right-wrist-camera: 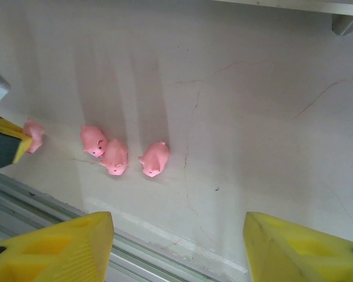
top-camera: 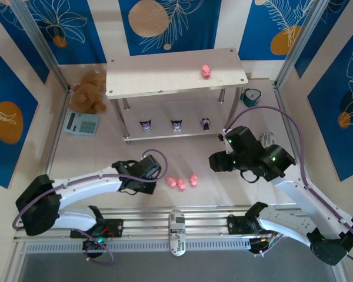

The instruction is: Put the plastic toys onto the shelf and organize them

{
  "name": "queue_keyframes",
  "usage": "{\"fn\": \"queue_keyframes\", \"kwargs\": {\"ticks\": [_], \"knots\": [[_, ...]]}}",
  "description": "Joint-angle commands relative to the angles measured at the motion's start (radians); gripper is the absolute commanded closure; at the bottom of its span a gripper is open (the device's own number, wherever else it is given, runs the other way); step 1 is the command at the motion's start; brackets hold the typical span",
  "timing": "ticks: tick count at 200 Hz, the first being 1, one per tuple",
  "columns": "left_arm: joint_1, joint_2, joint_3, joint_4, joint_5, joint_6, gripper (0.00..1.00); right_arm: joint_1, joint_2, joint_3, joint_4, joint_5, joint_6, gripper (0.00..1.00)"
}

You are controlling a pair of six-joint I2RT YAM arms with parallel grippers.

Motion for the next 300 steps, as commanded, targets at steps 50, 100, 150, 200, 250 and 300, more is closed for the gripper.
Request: {"fn": "queue_keyframes", "kwargs": {"ticks": [50, 100, 150, 200, 250, 300], "knots": [[0.024, -0.163, 0.298, -0.316, -0.133, 0.147, 1.00, -0.008, -0.014, 0.013, 0.031, 0.009, -0.018, 0.41], [0.069, 0.030, 1.021, -0.612, -0.256, 0.492, 1.00, -0.008, 0.033, 0.085, 0.044, 0.022, -0.057, 0.42], [0.322, 0.292, 1.625, -0.774, -0.155, 0.716, 1.00, -0.005, 0.075, 0.154, 0.071, 0.020, -0.084, 0.42], [0.468, 0.358, 1.611, -0.723, -0.078, 0.727, 1.00, -0.003, 0.104, 0.162, 0.087, 0.013, -0.089, 0.42], [0.538, 0.371, 1.566, -0.618, -0.021, 0.715, 1.00, -0.006, 0.123, 0.155, 0.100, 0.011, -0.096, 0.42], [0.584, 0.420, 1.566, -0.573, 0.010, 0.706, 1.00, -0.011, 0.160, 0.154, 0.116, -0.007, -0.108, 0.42]]}}
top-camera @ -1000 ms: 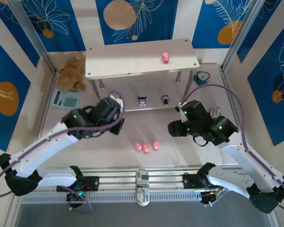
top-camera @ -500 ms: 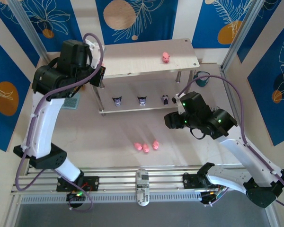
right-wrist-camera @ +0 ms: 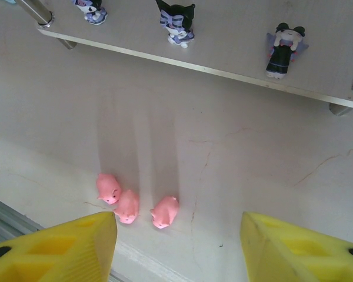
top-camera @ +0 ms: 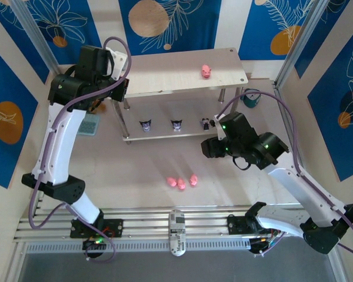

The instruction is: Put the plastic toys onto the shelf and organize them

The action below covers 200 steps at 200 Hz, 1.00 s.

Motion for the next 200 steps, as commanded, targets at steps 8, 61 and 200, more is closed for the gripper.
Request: {"fn": "queue_keyframes", "kwargs": {"ticks": [8, 61, 200], "knots": [[0.033, 0.046, 0.004, 0.051, 0.049, 0.007, 1.00, -0.006, 0.023, 0.014, 0.017, -0.024, -0.023, 0.42], [0.044, 0.095, 0.006, 0.088, 0.053, -0.006, 1.00, -0.013, 0.041, 0.017, 0.029, -0.033, -0.039, 0.42], [0.047, 0.149, 0.019, 0.042, 0.039, -0.035, 0.69, -0.042, 0.037, -0.003, 0.039, -0.057, -0.042, 0.42]]}}
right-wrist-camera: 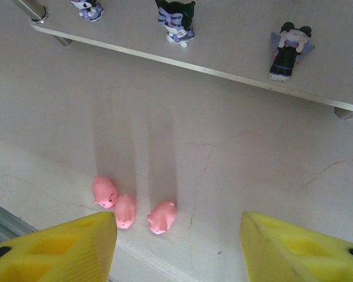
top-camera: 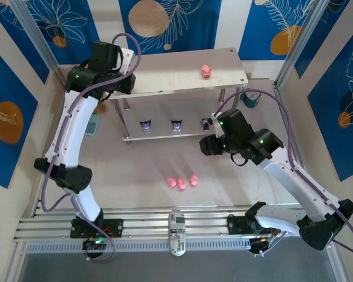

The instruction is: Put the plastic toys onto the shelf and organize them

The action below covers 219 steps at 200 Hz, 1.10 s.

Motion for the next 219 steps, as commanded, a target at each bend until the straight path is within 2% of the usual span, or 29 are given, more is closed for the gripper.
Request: {"fn": "queue_keyframes", "kwargs": {"ticks": [1, 120, 150, 219], "knots": [[0.014, 0.021, 0.010, -0.040, 0.006, -0.004, 0.69, -0.006, -0.004, -0.002, 0.016, -0.021, -0.013, 0.42], [0.013, -0.022, 0.002, 0.022, 0.038, -0.027, 0.51, -0.016, -0.001, -0.009, 0.004, -0.052, -0.010, 0.38], [0.013, -0.047, -0.006, 0.042, 0.045, -0.036, 0.50, -0.017, 0.004, -0.009, -0.005, -0.053, -0.001, 0.36], [0.013, -0.330, -0.160, 0.155, -0.022, -0.029, 0.49, -0.035, 0.069, -0.087, -0.061, -0.097, 0.071, 0.36]]}}
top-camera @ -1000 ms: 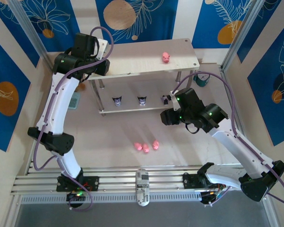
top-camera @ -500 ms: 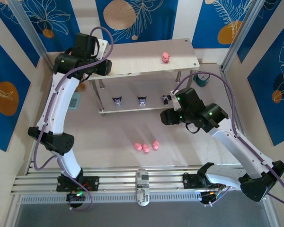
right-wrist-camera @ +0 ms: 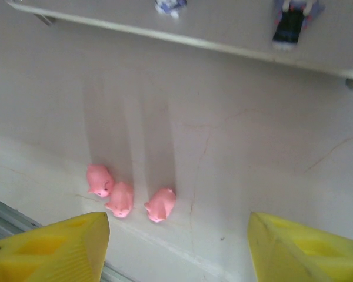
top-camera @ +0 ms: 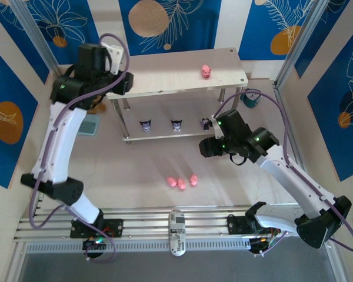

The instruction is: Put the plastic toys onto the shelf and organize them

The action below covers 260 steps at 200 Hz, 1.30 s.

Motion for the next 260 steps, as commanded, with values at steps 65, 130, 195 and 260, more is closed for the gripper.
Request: {"fn": "queue_keyframes", "kwargs": {"ticks": [65, 130, 195, 260], "knots": [[-0.144, -0.480, -0.632, 0.128, 0.051, -0.109, 0.56, 0.082, 0.161, -0.205, 0.072, -0.092, 0.190, 0.36], [-0.217, -0.629, -0.847, 0.067, -0.014, -0.157, 0.56, 0.176, 0.375, -0.204, 0.092, -0.115, 0.305, 0.36], [-0.214, -0.646, -0.867, 0.059, -0.029, -0.111, 0.54, 0.214, 0.499, -0.173, 0.136, -0.108, 0.357, 0.46], [-0.211, -0.650, -0.873, 0.057, -0.046, -0.086, 0.53, 0.209, 0.573, -0.145, 0.173, -0.065, 0.359, 0.65]]}}
